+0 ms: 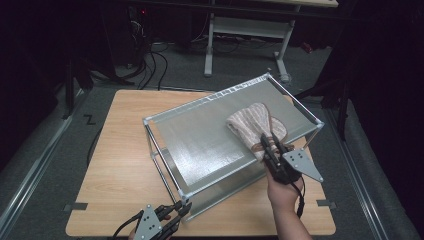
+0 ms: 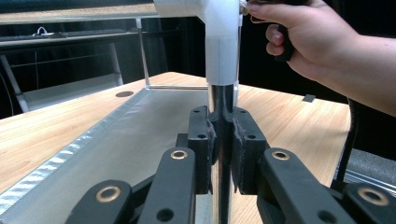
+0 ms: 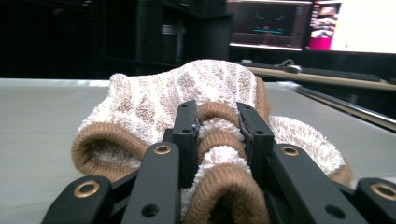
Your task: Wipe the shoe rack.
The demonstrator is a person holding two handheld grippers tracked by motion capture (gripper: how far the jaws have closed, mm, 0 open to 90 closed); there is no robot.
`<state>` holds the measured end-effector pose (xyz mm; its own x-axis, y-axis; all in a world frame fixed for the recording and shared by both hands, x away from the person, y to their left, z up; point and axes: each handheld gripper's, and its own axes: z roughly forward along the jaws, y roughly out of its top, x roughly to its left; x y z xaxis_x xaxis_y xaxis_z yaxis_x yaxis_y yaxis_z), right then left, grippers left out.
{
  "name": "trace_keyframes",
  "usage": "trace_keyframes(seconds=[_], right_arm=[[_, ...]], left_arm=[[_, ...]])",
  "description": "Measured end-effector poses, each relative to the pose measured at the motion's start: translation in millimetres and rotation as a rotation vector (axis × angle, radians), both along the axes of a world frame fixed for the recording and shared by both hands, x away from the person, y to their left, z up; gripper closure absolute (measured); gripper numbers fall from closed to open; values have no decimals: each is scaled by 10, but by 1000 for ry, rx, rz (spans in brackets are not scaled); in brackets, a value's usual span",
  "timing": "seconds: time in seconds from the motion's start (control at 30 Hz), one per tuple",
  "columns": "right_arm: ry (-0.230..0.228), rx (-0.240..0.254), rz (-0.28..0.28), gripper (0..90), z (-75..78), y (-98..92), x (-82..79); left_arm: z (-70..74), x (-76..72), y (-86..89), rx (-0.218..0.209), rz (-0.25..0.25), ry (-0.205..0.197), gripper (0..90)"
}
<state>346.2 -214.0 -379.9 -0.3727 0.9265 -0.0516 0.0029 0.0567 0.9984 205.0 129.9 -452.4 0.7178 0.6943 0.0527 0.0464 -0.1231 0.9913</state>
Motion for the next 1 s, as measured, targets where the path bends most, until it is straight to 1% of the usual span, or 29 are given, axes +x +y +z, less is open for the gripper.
trace_keyframes(seconds=[0.17, 0.27, 0.5, 0.6, 0.73, 0.83, 0.87, 1.0], right_arm=[[10, 10, -66, 728, 16, -195, 133], [15, 3, -111, 728, 29, -317, 210], [34, 8, -187, 729, 66, -573, 358], [36, 7, -193, 729, 67, -601, 378], [44, 20, -184, 731, 66, -609, 388], [50, 40, -162, 731, 68, -580, 357], [49, 39, -153, 731, 66, -559, 336], [41, 46, -96, 730, 50, -432, 223]], left_arm=[[-2, -1, 0, -2, 0, 0, 798], [-3, -1, 1, -3, -1, -1, 798], [-4, -1, 0, -2, -1, -1, 798], [-6, 0, -1, -5, -2, -3, 797], [-6, -1, 0, -6, -1, -3, 797], [-8, 0, -1, -8, -1, -3, 797], [-9, 0, -2, -10, -1, -1, 797], [-12, 2, -2, -11, -3, 0, 796]])
